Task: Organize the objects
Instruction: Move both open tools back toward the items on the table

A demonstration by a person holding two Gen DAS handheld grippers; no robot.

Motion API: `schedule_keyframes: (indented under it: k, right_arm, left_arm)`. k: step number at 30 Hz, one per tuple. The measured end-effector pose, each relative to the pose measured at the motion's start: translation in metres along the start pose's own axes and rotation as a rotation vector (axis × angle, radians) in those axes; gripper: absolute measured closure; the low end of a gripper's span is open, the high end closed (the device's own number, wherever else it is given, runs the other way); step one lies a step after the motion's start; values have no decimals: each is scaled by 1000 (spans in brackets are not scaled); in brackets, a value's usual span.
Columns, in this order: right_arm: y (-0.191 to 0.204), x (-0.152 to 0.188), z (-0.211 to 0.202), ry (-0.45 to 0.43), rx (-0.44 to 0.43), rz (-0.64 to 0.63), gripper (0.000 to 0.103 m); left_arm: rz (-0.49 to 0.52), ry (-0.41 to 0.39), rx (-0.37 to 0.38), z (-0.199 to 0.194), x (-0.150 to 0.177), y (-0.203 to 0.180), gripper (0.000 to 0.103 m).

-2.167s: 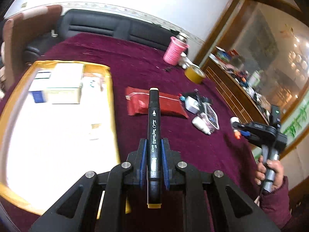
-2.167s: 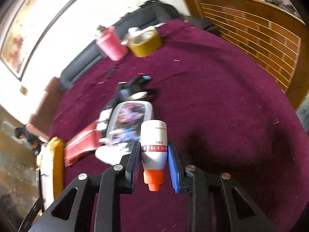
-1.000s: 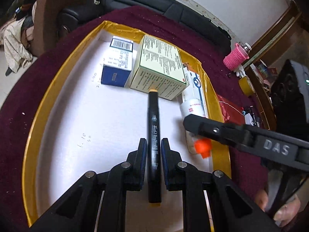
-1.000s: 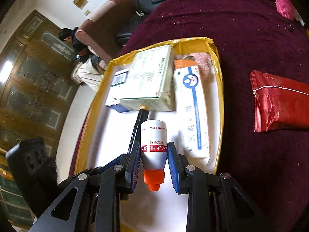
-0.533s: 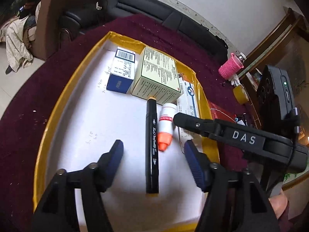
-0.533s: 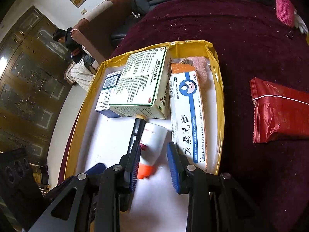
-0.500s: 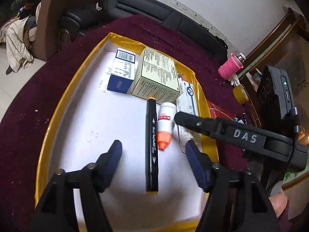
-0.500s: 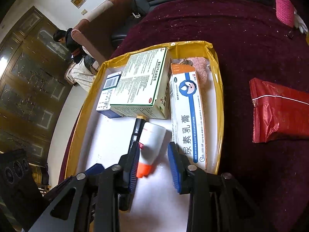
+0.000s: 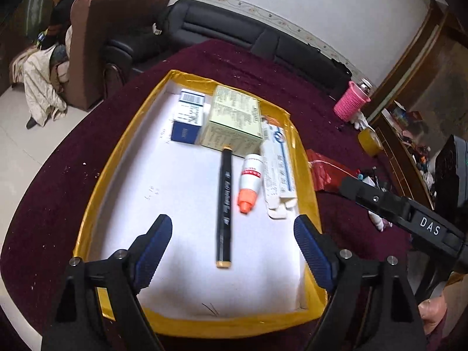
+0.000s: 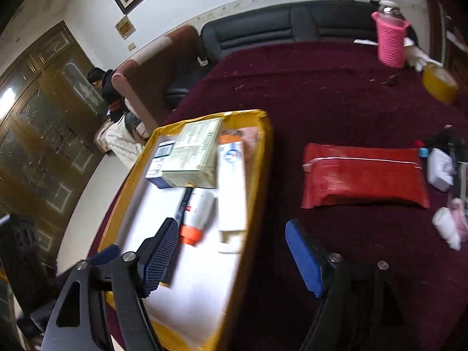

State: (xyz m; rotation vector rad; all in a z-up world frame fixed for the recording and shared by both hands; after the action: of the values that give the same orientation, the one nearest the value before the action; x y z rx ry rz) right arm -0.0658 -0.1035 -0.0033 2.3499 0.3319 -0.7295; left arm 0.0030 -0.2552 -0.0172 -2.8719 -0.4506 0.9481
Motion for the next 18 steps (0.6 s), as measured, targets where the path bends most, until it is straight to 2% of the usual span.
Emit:
schedule_keyframes:
  k: [5,10,15,18]
  right_arm:
    - [-44,7,-40,-71,34,62,18]
    - [-98,17,-82,-148,84,135,17]
    - [-161,21,-130,-235,118,250,17]
    - [-206,19,-162,-310,134,344,17]
  left_arm:
    - [49,-19,40,-10,5,-25,18]
    - [90,-34,128,-21,12,-62,18]
    - [197,-47,181,-29,24,-111,18]
    - [244,-25,200,-25,35,-138,17]
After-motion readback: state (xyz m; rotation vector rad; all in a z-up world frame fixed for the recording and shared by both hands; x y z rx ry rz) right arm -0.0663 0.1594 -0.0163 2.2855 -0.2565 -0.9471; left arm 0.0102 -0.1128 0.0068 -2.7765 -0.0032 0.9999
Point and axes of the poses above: each gripper's, at about its wrist camera, not at the fingertips, and z roughly the way its jaws point, y to its left, x to its underside, the point moved 10 cm from there along z, roughly the way its jaws point, and after that the axes turned 14 degrees about -x, right-handed, at the moved point
